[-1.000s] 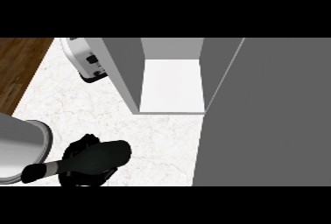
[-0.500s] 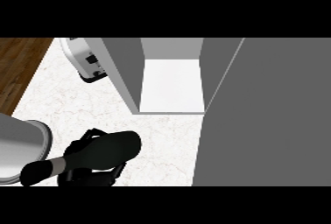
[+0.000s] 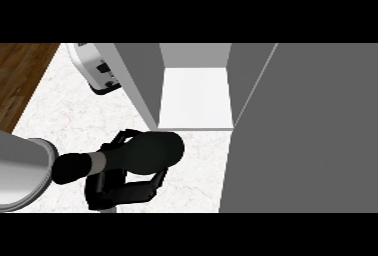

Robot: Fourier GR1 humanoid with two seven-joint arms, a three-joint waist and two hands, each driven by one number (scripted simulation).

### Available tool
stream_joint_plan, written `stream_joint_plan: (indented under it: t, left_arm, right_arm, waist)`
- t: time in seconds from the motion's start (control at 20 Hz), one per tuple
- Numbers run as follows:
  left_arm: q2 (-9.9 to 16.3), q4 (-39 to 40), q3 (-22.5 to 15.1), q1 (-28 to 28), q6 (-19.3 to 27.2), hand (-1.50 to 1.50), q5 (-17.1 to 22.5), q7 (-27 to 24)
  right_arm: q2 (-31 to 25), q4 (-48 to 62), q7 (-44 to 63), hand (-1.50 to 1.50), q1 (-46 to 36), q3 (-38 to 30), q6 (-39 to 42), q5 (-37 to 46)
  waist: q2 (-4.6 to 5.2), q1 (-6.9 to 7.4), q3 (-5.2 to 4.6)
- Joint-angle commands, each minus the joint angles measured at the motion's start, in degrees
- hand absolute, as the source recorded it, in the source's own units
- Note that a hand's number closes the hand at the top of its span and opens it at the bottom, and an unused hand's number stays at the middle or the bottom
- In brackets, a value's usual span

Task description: Pick up the wine, place it into the cabinet and close the cabinet

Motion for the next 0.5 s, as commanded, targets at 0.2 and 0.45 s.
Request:
stream_joint_plan:
  t: [0.2,0.45]
  left_arm:
    - [0.0,7.4,-1.6,-11.8,6.1,1.5,3.3,5.4]
    - [0.0,14.8,-8.2,-21.8,18.7,1.5,2.4,4.1]
  right_arm:
    - [-2.0,-5.2,3.0,-1.5,0.3,-4.9,0.2,-6.9]
    - [-2.5,-4.2,1.8,-1.5,0.5,-6.6,1.6,-8.1]
  waist:
    - [0.08,-0.32,-0.02]
    - [0.1,-0.82,-0.01]
